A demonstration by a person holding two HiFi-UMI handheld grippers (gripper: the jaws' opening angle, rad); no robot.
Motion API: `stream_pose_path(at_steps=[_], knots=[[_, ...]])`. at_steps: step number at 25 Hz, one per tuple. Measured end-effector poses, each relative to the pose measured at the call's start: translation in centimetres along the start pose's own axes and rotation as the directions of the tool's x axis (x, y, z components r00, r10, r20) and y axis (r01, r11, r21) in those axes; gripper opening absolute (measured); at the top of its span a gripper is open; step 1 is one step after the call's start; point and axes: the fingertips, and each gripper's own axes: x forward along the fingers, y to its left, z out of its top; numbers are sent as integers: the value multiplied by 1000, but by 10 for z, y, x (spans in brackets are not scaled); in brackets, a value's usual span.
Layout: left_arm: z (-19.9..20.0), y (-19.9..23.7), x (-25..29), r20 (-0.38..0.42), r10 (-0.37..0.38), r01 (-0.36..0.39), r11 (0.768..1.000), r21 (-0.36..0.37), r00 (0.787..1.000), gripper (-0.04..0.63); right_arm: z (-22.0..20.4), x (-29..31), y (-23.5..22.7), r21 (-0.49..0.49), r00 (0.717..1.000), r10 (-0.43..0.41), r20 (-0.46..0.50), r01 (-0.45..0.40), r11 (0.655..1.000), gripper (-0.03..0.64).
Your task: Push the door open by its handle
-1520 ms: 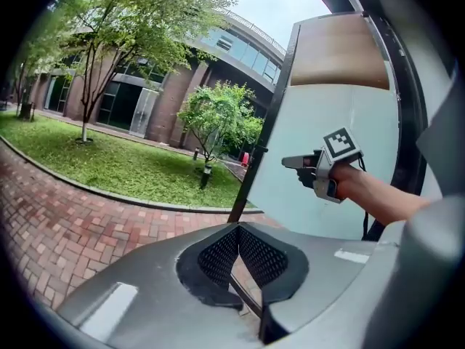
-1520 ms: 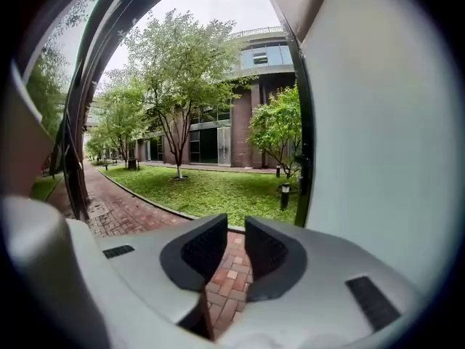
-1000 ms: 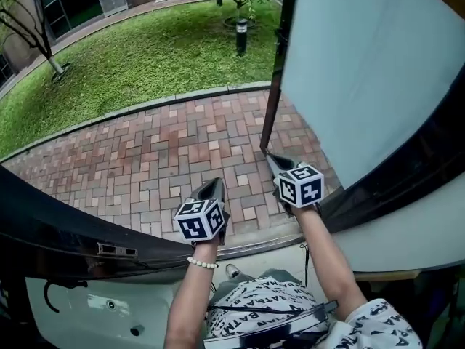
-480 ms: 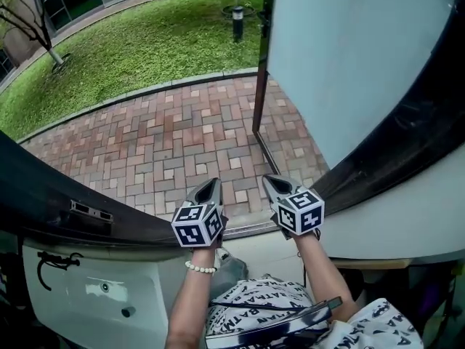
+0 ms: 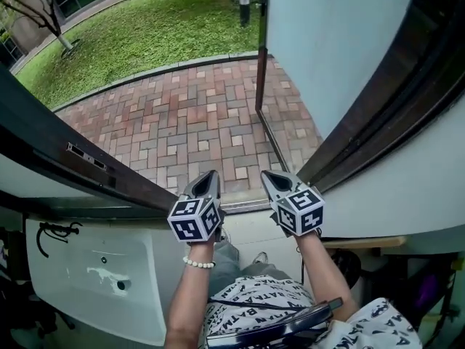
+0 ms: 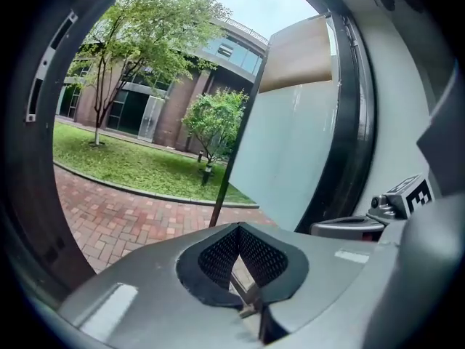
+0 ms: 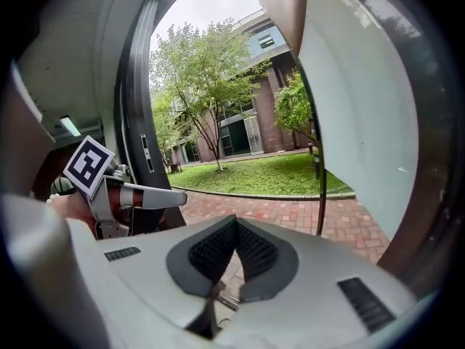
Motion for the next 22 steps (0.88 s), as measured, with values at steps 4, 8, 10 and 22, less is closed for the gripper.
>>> stream_pose_path(at_steps=[4,8,10,22], knots=[[-17,-14,-30,-5,-1,1,1000,6,1000,-6,-16,-23,23,4,1000,13,0,-13,1000,0],[-22,-17,-57,8,-15,15,1000,12,1000,-7,-23,-34,53,-7,1000,14,-2,-14,1000,0],[-24,-17,-69,13,-22,22,1000,13,1000,-7,-26,-40,66,-11,1000,11,1,-11,1000,0],[-46,-17,-151,32,-55,53,997,49,998,-6,-47,-79,141,23,999,-37,15,37,999,0]])
